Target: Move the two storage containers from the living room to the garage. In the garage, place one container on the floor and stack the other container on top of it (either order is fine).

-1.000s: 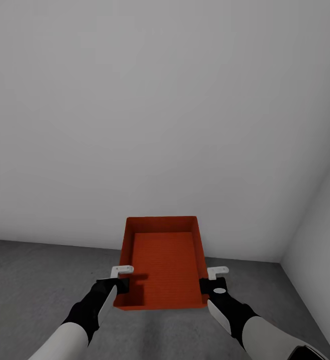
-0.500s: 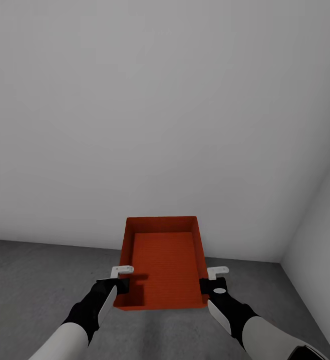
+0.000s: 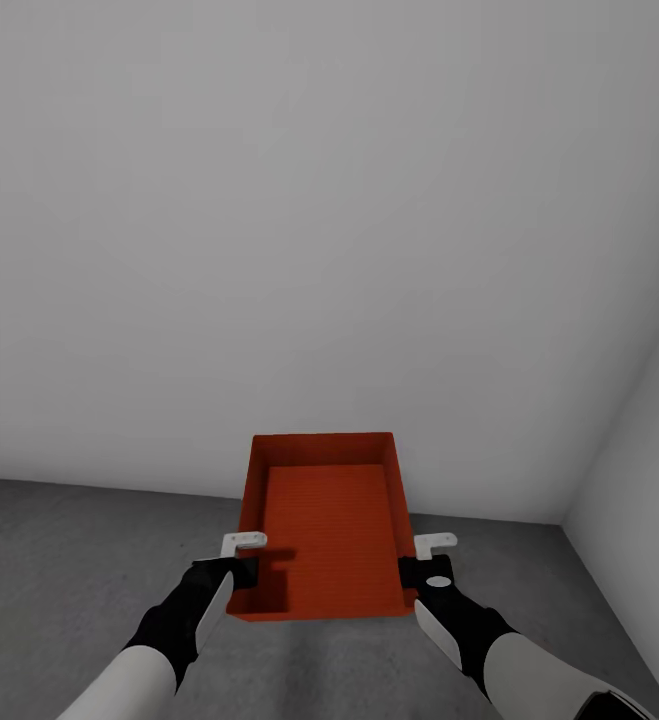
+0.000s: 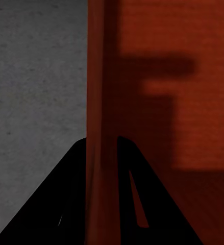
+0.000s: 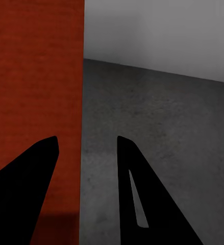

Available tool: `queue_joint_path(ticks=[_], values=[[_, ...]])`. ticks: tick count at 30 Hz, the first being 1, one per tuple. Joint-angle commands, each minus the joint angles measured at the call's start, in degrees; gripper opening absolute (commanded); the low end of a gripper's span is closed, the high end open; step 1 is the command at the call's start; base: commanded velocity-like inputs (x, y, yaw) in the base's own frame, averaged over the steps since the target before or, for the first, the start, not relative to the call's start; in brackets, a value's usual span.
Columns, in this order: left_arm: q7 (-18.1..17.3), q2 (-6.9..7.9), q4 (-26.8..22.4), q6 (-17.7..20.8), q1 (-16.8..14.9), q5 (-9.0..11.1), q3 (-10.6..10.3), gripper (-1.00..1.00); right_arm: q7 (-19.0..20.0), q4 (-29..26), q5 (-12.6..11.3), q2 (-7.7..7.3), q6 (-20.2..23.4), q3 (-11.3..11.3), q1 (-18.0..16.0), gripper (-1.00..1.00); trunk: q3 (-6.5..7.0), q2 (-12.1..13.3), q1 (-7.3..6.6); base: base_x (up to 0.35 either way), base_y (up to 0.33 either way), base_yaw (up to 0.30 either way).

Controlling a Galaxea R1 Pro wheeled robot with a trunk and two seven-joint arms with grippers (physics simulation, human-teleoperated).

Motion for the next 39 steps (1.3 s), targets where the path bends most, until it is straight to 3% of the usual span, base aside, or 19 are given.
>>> queue_joint_path(ticks=[1,12,39], values=[[1.95,-0.04,-0.23,0.16,-0.04,-1.79,0.38,-1.00,-0.48,-0.09,-0.96,1.23,0.28,-0.14,-0.05,-1.00,-0.27,-0.49,0.24,0.000,0.000,0.000],[1.95,-0.04,-0.25,0.09,-0.03,-1.79,0.37,-1.00,-0.48,-0.09,-0.98,1.24,0.35,-0.14,-0.05,-1.00,-2.47,-4.90,2.65,0.000,0.000,0.000],[1.88,-0.06,-0.17,0.07,-0.04,-1.71,0.32,-1.00,-0.39,0.17,-1.05,1.24,0.35,-0.22,-0.05,-1.00,-9.80,-15.73,8.58,0.000,0.000,0.000]])
